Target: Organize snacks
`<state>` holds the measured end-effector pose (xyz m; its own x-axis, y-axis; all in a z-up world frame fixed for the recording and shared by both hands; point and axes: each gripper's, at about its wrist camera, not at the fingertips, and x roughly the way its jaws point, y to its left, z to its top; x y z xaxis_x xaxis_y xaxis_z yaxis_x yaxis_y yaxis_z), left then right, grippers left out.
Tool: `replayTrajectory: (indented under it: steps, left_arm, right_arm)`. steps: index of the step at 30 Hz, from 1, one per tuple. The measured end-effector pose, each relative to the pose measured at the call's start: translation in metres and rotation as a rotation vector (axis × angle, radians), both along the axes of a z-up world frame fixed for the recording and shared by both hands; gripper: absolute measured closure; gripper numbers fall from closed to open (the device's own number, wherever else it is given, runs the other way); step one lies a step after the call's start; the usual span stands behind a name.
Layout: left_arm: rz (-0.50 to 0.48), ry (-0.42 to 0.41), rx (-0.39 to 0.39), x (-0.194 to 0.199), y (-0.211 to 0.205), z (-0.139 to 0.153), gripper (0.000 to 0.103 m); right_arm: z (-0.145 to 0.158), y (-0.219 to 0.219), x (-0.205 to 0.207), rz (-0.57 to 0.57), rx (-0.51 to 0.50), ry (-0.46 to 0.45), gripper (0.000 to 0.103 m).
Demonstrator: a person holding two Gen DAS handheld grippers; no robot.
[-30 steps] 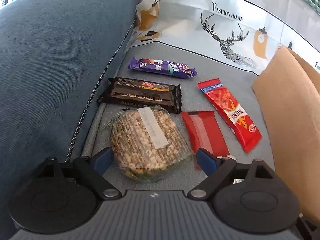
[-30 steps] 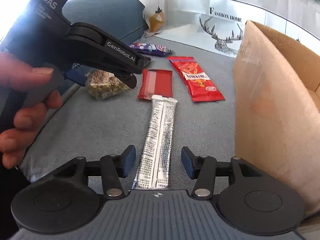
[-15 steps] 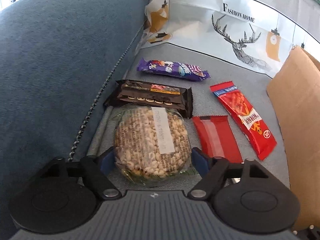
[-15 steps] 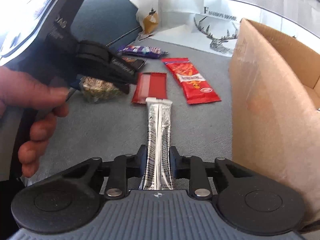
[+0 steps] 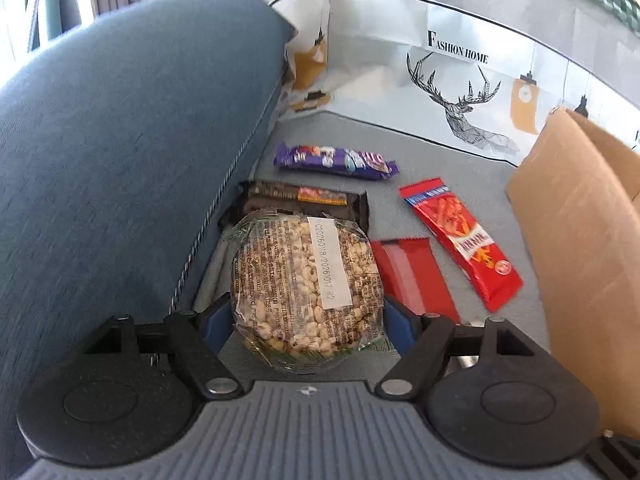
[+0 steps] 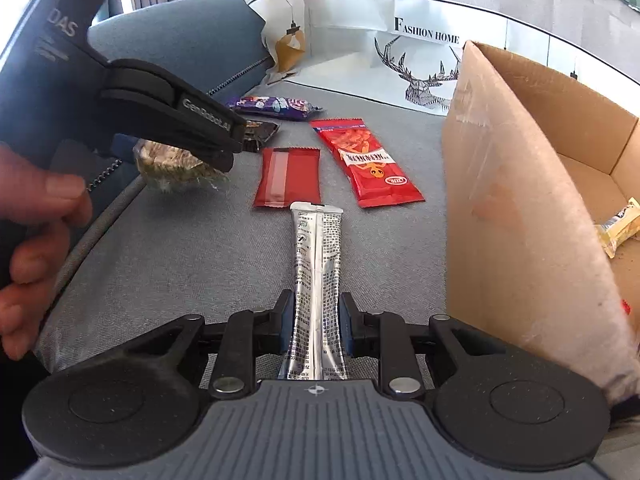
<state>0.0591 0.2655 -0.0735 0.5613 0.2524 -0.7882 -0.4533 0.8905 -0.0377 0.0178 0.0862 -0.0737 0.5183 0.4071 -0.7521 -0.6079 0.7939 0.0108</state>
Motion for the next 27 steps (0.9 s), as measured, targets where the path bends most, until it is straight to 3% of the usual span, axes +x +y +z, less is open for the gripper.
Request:
replayTrajectory:
  steps: [5,9,12,18,27]
  left_arm:
    - [-0.059,0.083,-0.078,-0.009,0.001,0.003,0.022]
    - [-0.161,0.194,-0.147,-0.013,-0.005,-0.002,0.022]
    - [-0.185,0.199,-0.174,-0.020,-0.009,0.001,0.022]
    - [-0.125,0.191,-0.154,-0.022,-0.008,0.002,0.018]
    - [-0.207,0.281,-0.057,-0.004,-0.032,-0.013,0.013]
  right_arm:
    - [0.002,-0.003,-0.002,0.001,0.011,0.015,0.078]
    - [0.000,-0.004,-0.003,0.011,-0.001,0.060,0.078]
    - [-0.001,-0.005,-0.003,0.013,-0.002,0.098,0.072]
    - [-0.001,-0.005,-0.002,0.014,0.026,0.091,0.071]
    - [-0.009,-0.003,0.004,0.007,0.024,0.105,0.071]
